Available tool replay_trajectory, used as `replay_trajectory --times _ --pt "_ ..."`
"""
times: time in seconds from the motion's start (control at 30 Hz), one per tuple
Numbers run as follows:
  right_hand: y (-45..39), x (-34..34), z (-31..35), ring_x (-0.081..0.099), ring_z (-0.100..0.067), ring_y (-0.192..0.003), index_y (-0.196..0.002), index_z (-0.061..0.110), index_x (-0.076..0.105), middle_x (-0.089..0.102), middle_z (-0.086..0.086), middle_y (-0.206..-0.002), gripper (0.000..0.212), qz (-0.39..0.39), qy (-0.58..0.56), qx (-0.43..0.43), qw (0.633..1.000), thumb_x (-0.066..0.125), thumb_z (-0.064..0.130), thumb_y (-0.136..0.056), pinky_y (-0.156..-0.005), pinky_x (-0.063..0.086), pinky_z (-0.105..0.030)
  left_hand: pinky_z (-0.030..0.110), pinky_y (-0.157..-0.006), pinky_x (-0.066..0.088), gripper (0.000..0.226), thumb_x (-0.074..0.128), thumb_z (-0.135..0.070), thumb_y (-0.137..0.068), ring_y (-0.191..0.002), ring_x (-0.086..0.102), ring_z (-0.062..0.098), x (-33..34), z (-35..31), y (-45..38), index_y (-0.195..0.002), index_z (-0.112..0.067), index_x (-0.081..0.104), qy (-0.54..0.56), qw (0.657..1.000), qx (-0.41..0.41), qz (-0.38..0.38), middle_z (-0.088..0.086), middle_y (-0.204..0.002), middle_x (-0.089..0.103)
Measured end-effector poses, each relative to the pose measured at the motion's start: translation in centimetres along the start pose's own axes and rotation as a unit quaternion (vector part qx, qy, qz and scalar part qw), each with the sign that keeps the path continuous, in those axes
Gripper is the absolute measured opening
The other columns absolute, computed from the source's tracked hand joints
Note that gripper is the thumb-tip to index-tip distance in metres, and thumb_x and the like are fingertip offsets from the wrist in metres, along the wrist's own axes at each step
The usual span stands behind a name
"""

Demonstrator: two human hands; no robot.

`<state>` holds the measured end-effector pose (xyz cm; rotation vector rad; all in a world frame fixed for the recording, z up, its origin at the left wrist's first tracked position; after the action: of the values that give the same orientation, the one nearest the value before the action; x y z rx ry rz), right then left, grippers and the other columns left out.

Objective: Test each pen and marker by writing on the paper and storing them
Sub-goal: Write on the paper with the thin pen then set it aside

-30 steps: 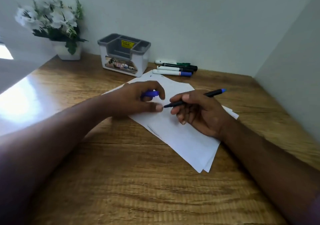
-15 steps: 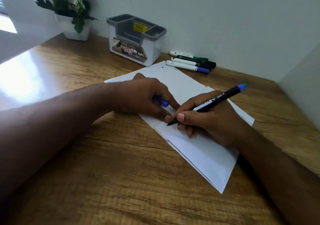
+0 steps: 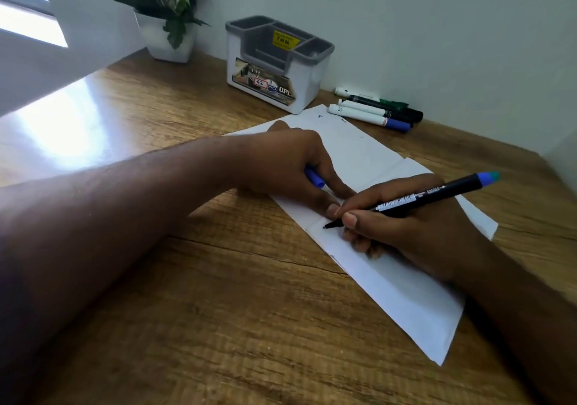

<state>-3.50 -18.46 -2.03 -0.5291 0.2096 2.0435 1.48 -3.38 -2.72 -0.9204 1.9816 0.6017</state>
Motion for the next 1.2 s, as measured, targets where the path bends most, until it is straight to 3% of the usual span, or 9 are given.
replay_trajectory --times 0.13,0.27,0.4,0.53,0.7,0.87,1.2 --pt "-0.1 0.1 0.0 0.068 -0.017 -0.055 -0.083 0.009 0.078 0.074 -0.010 -0.068 0.010 0.013 0.004 0.009 1.000 0.071 0.010 -0.076 -0.048 0.054 -0.021 0.012 -0.063 0.029 0.040 0.067 -0.047 -0.074 -0.076 0.048 -0.003 0.0 -0.1 0.0 -0.114 -0.045 0.062 -0.010 1.000 0.000 0.000 -0.039 -0.060 0.050" --pt "-0.2 0.0 0.0 0.067 -0.018 -0.052 -0.078 0.015 0.078 0.074 -0.010 -0.065 0.007 0.026 0.016 0.016 0.999 0.073 0.013 -0.073 -0.048 0.056 -0.024 0.011 -0.062 0.030 0.042 0.065 -0.047 -0.074 -0.076 0.046 -0.017 0.1 -0.1 0.0 -0.116 -0.045 0.060 -0.021 1.000 0.008 0.006 -0.051 -0.060 0.046" --pt "-0.3 -0.2 0.1 0.066 -0.018 -0.051 -0.076 0.014 0.077 0.073 -0.011 -0.064 0.008 0.017 0.004 0.023 1.000 0.072 0.017 -0.070 -0.047 0.055 -0.023 -0.005 -0.061 0.031 0.042 0.065 -0.046 -0.075 -0.075 0.043 -0.027 0.1 -0.2 0.1 -0.116 -0.044 0.060 -0.014 1.000 0.015 0.004 -0.052 -0.060 0.046" --pt "-0.3 0.0 0.1 0.064 -0.019 -0.048 -0.075 0.011 0.077 0.072 -0.016 -0.063 0.006 0.012 0.005 0.016 1.000 0.073 0.006 -0.075 -0.045 0.054 -0.025 -0.006 -0.060 0.031 0.036 0.067 -0.042 -0.075 -0.074 0.045 -0.026 0.0 -0.4 0.4 -0.108 -0.050 0.053 -0.009 1.000 0.018 -0.002 -0.051 -0.060 0.047" --pt "-0.3 -0.2 0.0 0.065 -0.018 -0.048 -0.074 0.009 0.077 0.071 -0.016 -0.063 0.005 0.009 0.001 0.020 1.000 0.073 0.005 -0.075 -0.045 0.055 -0.025 0.008 -0.065 0.031 0.043 0.053 -0.065 -0.056 -0.079 0.048 -0.018 -0.1 -1.0 0.6 -0.099 -0.061 0.049 -0.013 1.000 0.010 0.006 -0.039 -0.069 0.050" --pt "-0.4 -0.6 -0.5 0.065 -0.023 -0.047 -0.071 0.006 0.076 0.070 -0.016 -0.060 0.007 -0.019 -0.029 0.018 0.999 0.072 0.004 -0.076 -0.044 0.053 -0.028 0.013 -0.069 0.031 0.038 0.051 -0.068 -0.050 -0.083 0.048 -0.008 -0.1 -1.1 0.6 -0.088 -0.065 0.047 -0.017 1.000 0.007 0.021 -0.036 -0.081 0.048" --pt "-0.5 -0.5 -0.5 0.065 -0.020 -0.049 -0.073 0.008 0.076 0.071 -0.016 -0.063 0.007 -0.010 -0.001 0.032 0.999 0.072 0.005 -0.078 -0.046 0.054 -0.026 0.016 -0.069 0.030 0.048 0.048 -0.067 -0.051 -0.080 0.048 -0.006 -0.1 -1.1 0.4 -0.098 -0.060 0.047 -0.032 0.999 -0.004 0.022 -0.035 -0.078 0.047"
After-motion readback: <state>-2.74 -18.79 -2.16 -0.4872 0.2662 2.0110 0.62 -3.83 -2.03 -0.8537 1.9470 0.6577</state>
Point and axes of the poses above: each hand's wrist, its own y-axis away from the middle knuckle, its own x-axis out of the palm, z = x × y, the point moved 4 cm from there along -y, towards the middle knuckle
